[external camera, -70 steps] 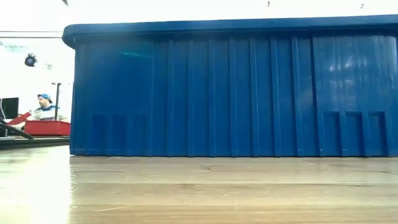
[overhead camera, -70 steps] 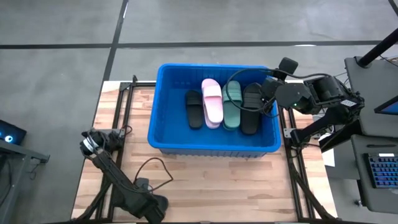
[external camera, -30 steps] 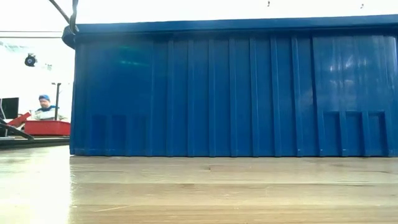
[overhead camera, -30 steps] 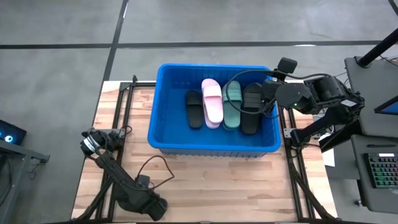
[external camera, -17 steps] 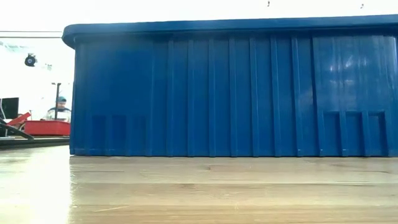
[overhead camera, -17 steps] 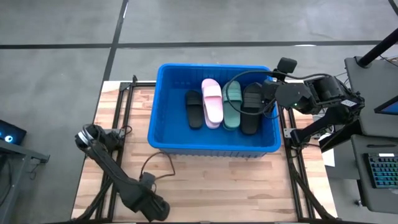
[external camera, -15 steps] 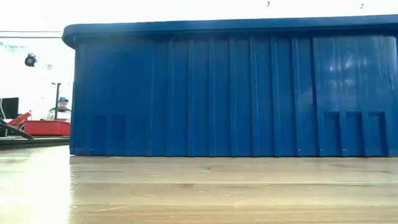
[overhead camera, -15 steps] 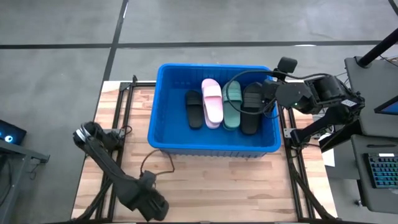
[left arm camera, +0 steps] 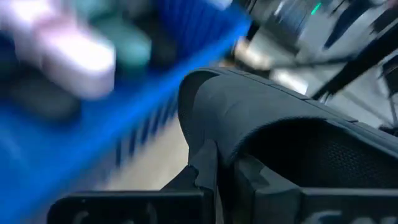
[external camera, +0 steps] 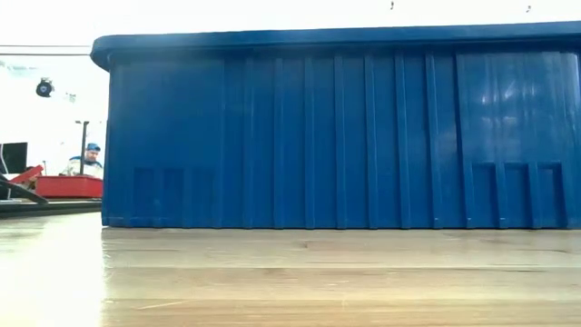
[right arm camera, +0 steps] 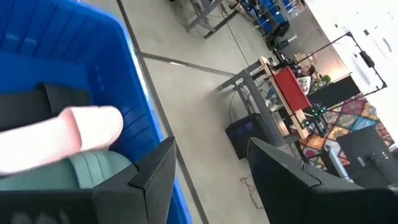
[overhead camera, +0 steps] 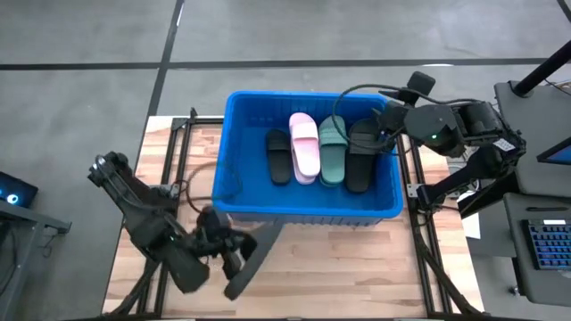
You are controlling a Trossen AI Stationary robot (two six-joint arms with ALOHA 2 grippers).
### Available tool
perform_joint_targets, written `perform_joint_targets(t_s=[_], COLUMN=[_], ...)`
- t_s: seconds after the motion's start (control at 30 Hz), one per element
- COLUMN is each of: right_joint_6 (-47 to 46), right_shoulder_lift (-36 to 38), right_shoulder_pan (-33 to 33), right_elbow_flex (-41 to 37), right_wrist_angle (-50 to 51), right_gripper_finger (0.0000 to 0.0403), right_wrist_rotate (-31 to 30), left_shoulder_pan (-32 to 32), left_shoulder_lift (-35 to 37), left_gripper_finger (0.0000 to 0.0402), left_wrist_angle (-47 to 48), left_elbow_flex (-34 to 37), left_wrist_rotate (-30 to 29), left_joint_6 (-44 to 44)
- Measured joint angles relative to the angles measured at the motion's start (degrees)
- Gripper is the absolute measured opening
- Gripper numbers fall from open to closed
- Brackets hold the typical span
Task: Pick and place slides into bin
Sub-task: Put the black slide into the blue bin
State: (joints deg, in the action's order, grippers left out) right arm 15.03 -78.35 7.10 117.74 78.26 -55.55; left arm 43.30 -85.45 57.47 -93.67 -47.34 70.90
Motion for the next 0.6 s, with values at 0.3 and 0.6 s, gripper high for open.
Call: perform_joint_targets(t_s=[0.3,0.6], right_joint_6=[0.01,0.01], right_shoulder_lift=[0.00,0.00], right_shoulder_pan=[0.00,0.00], right_elbow_flex=[4.65,8.10], right_wrist_angle=[-1.20,-1.12], right_gripper_finger=[0.0192,0.0192], right_wrist_rotate=[0.04,0.22], left_shoulder_pan=[-12.34,-32.05], left_shoulder_lift=[2.47,2.31], left_gripper_finger=[0.0000,0.0000], left_wrist_angle=[-12.56,-12.12], left_elbow_flex=[-5.57,-7.31], left_wrist_rotate=[-10.00,-3.25], left_joint_6=[-41.40,-58.29])
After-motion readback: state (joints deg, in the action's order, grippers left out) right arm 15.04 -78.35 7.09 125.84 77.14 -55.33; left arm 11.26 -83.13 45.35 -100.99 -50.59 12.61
